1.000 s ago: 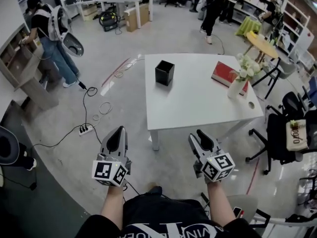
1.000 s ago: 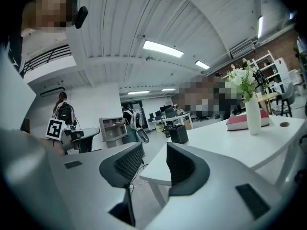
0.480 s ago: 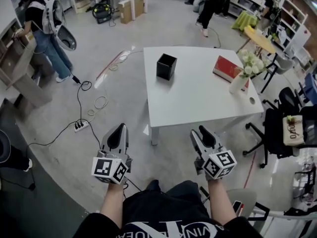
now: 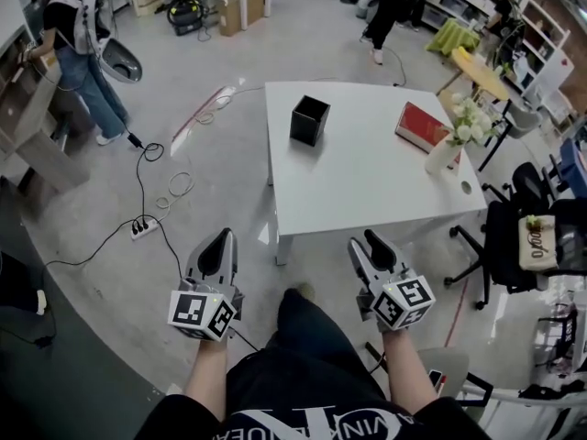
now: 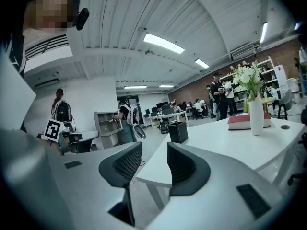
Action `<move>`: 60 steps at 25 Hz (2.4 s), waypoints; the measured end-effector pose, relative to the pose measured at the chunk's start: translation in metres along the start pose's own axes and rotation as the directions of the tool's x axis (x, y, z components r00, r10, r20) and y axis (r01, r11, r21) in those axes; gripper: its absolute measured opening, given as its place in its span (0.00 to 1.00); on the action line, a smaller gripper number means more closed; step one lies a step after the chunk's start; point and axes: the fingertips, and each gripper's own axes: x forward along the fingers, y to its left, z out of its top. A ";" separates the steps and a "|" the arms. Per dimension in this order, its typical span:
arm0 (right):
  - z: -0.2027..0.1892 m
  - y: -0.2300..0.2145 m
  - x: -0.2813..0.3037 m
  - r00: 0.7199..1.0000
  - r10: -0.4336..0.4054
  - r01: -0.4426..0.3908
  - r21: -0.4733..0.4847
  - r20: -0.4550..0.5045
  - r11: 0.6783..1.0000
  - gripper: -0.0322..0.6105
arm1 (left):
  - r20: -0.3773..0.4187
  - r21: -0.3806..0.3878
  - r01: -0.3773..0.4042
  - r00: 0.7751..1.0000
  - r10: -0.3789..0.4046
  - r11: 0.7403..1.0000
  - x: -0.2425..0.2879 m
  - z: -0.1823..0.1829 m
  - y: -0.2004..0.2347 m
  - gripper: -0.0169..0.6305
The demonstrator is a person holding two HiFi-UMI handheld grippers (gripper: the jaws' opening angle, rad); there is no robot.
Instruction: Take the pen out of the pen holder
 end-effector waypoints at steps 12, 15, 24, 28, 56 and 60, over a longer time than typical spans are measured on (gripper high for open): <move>0.018 -0.033 0.080 1.000 0.030 -0.030 -0.040 0.000 0.999 0.32 | -0.036 0.027 0.002 0.999 -0.001 1.000 0.071 -0.001 0.029 0.01; 0.026 -0.046 0.101 0.999 0.048 -0.048 -0.053 -0.015 0.997 0.32 | -0.047 0.023 0.002 0.999 -0.001 1.000 0.099 -0.001 0.033 0.01; 0.049 -0.096 0.168 0.996 0.068 -0.071 -0.053 -0.048 0.996 0.32 | -0.076 0.020 0.002 0.997 -0.001 1.000 0.182 0.005 0.049 0.01; 0.059 -0.115 0.196 0.994 0.095 -0.099 -0.069 -0.061 0.993 0.32 | -0.081 0.016 -0.006 0.997 0.008 1.000 0.219 0.004 0.053 0.01; 0.065 -0.128 0.317 0.920 0.331 -0.374 -0.212 -0.211 0.903 0.32 | -0.144 0.030 -0.054 0.988 0.058 0.998 0.312 -0.007 0.073 0.01; 0.062 -0.125 0.327 0.917 0.326 -0.375 -0.226 -0.229 0.899 0.32 | -0.176 0.028 -0.033 0.984 0.037 0.999 0.318 -0.012 0.080 0.01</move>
